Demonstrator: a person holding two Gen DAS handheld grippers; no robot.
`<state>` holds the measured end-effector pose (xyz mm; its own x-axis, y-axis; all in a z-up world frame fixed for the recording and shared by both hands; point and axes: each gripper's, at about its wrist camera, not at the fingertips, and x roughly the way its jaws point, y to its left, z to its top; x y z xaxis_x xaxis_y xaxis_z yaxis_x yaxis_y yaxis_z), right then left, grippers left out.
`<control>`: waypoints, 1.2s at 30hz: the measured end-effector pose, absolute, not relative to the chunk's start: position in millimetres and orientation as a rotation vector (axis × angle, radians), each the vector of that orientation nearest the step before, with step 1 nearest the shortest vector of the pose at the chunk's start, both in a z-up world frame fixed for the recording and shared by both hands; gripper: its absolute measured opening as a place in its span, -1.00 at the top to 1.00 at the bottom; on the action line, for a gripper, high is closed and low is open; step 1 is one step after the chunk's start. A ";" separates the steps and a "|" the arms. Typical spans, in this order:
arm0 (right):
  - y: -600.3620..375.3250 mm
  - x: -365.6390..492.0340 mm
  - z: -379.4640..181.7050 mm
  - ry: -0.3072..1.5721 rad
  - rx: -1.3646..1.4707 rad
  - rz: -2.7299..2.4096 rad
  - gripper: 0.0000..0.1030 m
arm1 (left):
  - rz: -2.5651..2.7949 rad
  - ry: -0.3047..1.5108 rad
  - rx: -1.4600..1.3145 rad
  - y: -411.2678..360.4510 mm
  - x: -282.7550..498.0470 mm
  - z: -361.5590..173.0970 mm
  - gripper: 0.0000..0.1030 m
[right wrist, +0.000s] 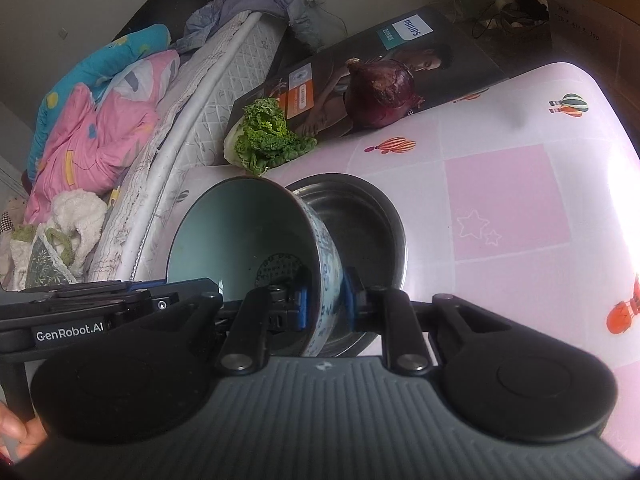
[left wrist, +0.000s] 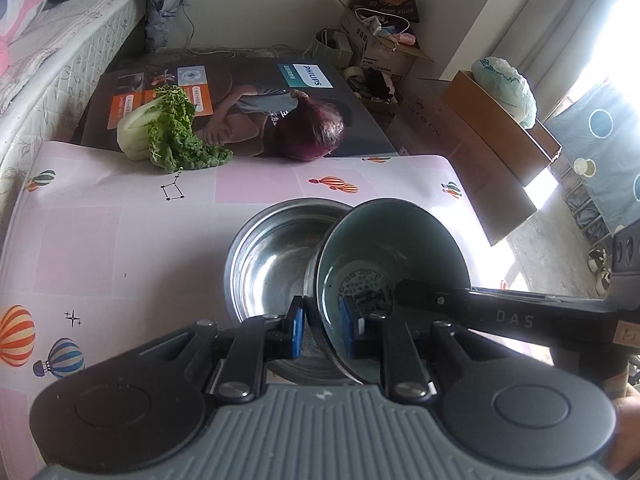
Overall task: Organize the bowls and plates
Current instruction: 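Lower the green bowl into the steel bowls and open both grippers, then move both grippers back toward the large steel plates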
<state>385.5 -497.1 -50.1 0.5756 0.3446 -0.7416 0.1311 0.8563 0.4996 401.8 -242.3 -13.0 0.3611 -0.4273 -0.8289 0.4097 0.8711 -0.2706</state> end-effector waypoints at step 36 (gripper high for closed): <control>-474.6 351.4 -16.3 0.782 0.352 0.078 -0.17 | -0.504 0.830 0.110 -206.5 351.1 24.8 -0.53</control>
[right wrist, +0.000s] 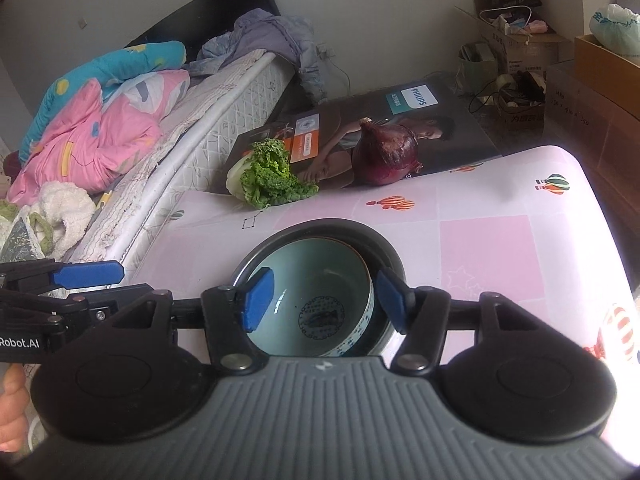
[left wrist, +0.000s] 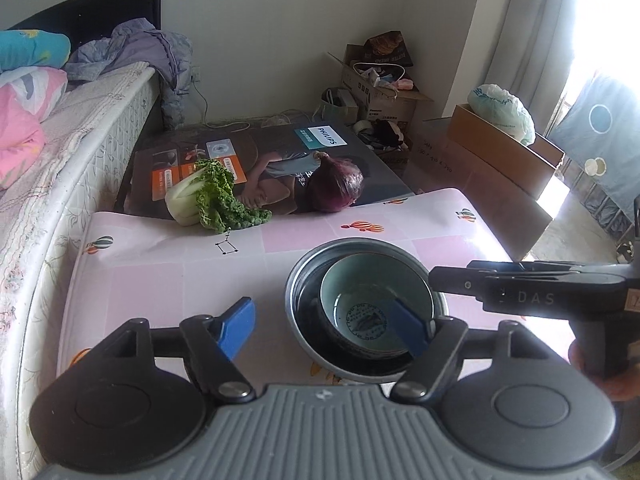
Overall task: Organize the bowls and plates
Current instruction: 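Move both grippers back toward the large steel plates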
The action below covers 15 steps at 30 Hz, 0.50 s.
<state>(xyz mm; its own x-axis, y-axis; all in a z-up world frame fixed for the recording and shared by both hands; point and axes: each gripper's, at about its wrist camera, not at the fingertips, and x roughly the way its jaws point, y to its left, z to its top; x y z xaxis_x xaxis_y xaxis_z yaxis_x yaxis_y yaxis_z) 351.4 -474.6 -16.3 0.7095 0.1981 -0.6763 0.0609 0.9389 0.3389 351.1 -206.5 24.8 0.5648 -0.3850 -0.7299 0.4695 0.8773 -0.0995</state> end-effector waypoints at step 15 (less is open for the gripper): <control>-428.6 181.4 40.2 0.584 0.205 -0.022 -0.81 | -0.464 0.706 0.187 -165.8 258.2 63.0 -0.74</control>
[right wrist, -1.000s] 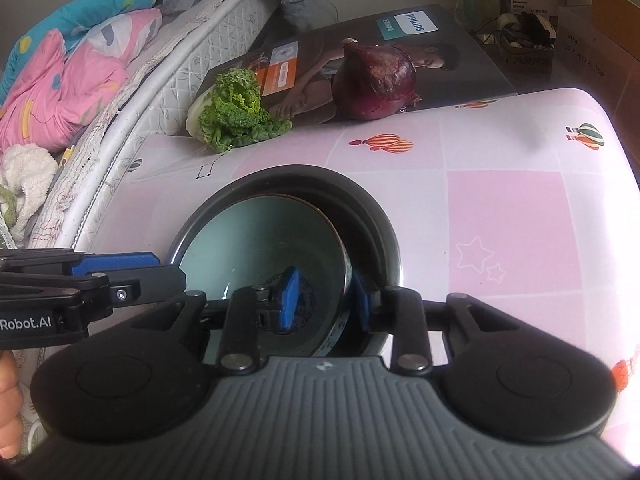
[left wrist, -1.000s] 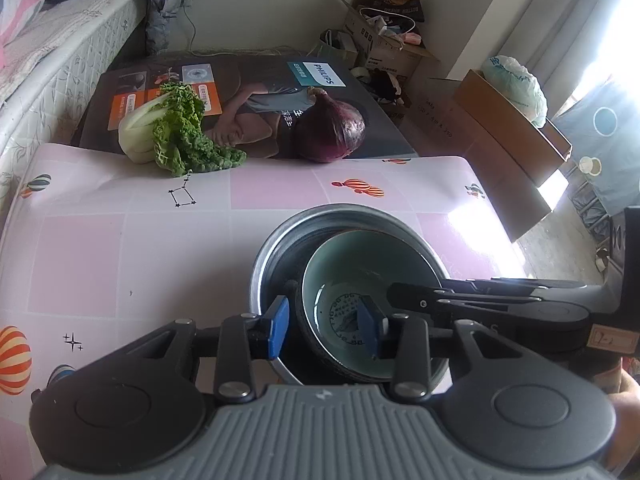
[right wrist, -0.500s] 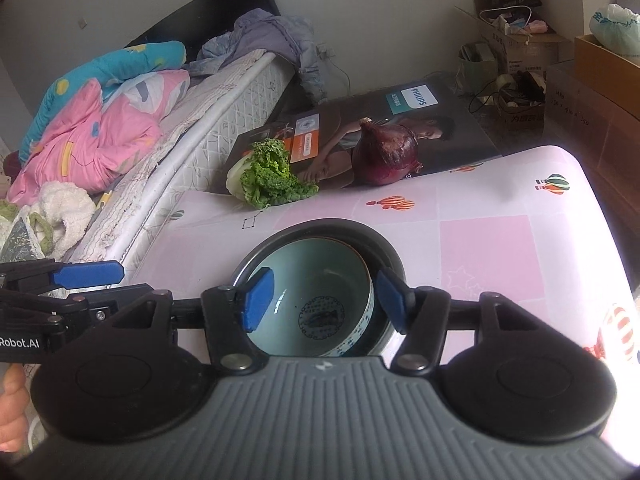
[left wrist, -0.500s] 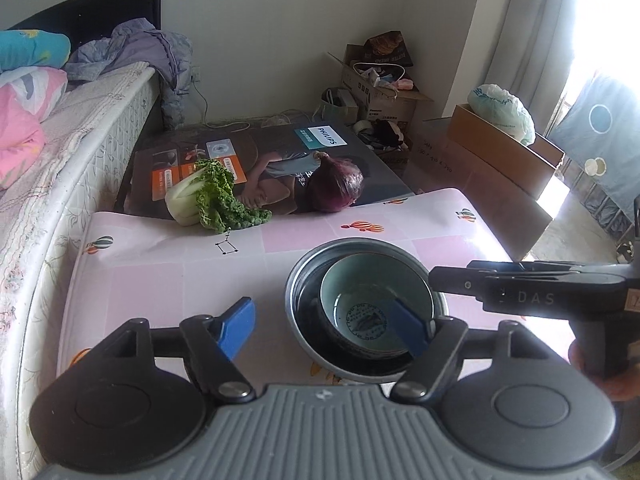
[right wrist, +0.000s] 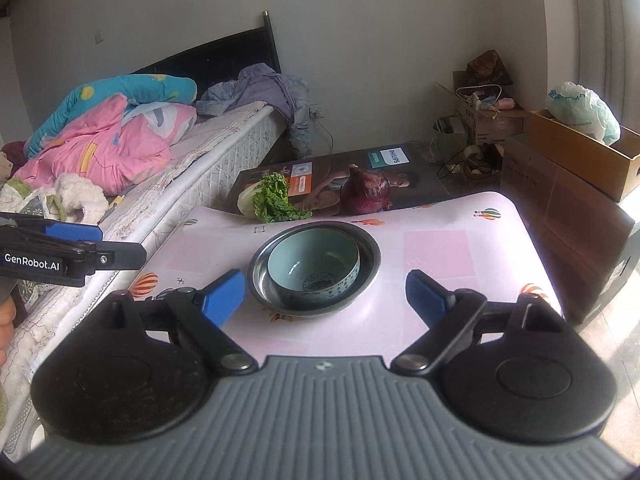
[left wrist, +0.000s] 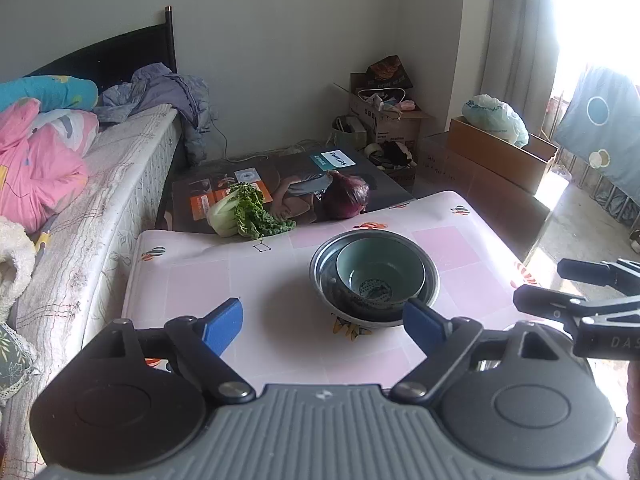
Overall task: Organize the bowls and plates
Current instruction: 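Move both grippers back toward the large steel plates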
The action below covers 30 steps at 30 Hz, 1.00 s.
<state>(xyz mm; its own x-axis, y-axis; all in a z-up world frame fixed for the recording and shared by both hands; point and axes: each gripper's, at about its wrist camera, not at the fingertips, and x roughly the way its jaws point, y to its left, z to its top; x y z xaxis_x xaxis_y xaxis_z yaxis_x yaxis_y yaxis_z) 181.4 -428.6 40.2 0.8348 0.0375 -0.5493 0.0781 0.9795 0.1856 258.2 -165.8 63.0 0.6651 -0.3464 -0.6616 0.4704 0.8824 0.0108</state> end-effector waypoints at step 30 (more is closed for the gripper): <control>-280.7 -1.0 3.9 0.587 0.165 -0.160 -0.98 | -0.247 0.754 -0.011 49.5 92.1 -23.5 -0.97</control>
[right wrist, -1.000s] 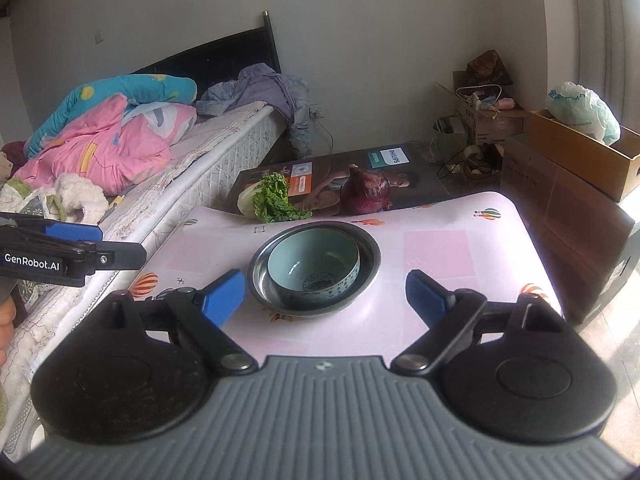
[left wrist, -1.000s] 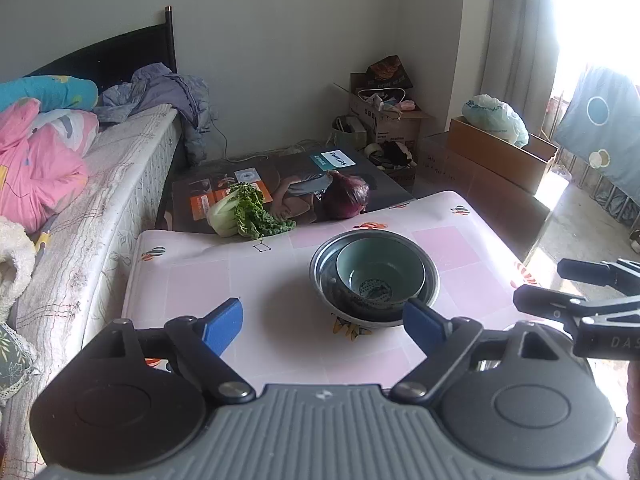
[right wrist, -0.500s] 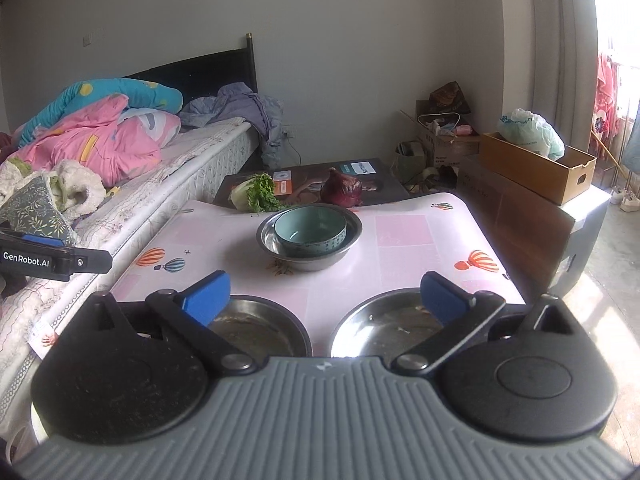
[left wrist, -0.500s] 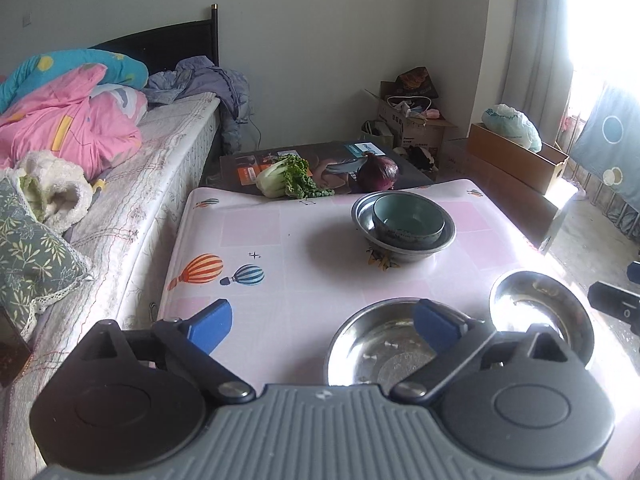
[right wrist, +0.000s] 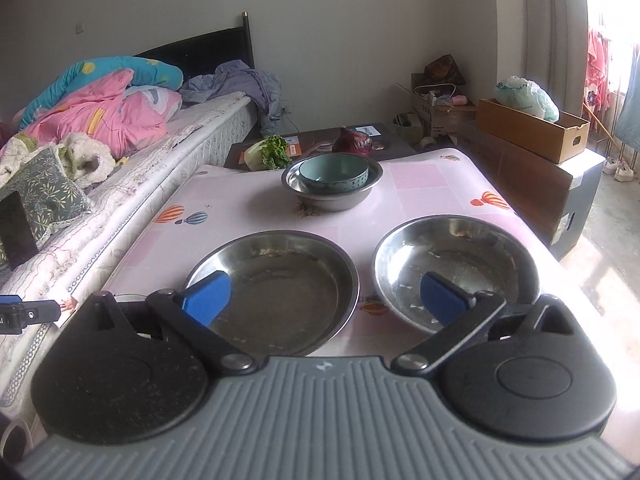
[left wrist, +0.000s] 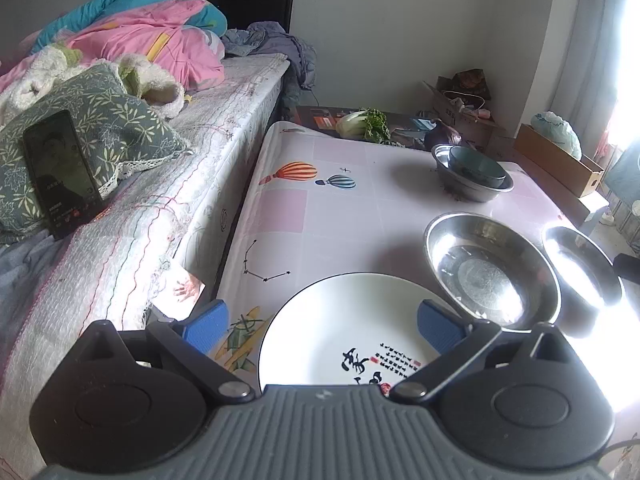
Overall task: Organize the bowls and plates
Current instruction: 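Move both grippers back toward the large steel plates, then close both grippers on the rim of one large steel plate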
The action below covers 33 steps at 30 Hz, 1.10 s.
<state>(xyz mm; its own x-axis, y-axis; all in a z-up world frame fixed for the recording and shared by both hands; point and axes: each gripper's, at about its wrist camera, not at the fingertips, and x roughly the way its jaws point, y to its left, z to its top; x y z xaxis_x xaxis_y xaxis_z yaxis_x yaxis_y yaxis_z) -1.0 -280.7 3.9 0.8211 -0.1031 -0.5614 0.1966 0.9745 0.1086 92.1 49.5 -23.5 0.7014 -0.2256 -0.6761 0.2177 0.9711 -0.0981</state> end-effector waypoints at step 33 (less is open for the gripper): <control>-208.2 44.3 -91.5 0.887 0.423 0.123 -0.18 | -0.231 0.897 -0.049 74.4 105.6 -87.4 -0.15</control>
